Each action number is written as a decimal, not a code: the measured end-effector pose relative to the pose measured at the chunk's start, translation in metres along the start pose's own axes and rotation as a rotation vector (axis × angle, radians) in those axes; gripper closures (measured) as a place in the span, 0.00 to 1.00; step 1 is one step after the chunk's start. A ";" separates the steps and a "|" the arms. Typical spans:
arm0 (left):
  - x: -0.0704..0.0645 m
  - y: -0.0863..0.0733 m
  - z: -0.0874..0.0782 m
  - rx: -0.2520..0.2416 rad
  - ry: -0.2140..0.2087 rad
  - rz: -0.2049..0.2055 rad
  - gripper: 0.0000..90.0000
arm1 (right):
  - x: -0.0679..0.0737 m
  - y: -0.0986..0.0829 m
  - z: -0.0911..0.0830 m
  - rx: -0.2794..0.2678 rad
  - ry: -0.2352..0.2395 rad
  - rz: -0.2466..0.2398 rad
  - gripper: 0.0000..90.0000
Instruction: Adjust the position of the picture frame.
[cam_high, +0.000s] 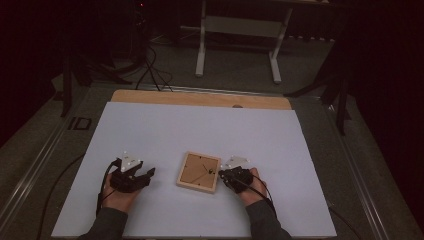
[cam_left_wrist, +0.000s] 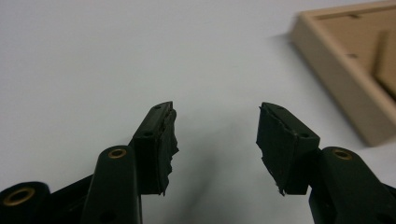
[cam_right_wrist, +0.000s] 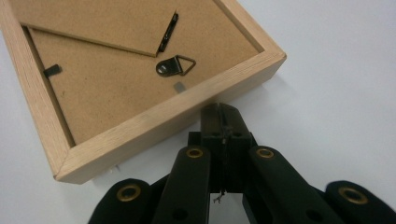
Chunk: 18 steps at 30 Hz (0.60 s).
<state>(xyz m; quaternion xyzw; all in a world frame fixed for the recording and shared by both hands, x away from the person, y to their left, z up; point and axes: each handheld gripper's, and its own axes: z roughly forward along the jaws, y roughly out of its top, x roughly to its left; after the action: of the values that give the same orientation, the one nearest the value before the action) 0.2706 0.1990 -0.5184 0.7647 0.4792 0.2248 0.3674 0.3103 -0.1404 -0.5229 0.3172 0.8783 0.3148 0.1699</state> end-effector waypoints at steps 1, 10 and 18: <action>0.000 0.000 0.000 0.000 0.000 0.000 0.52 | 0.000 0.000 0.000 0.000 0.000 0.000 1.00; -0.015 -0.001 0.003 -0.006 -0.086 0.025 0.52 | 0.000 0.007 0.004 0.003 0.007 -0.008 1.00; -0.045 0.000 0.005 0.003 -0.167 0.083 0.51 | 0.001 0.011 0.007 0.006 0.008 -0.014 1.00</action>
<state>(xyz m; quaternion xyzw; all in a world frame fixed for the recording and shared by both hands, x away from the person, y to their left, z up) 0.2546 0.1572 -0.5218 0.8007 0.4150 0.1744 0.3952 0.3183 -0.1304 -0.5213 0.3105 0.8821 0.3121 0.1677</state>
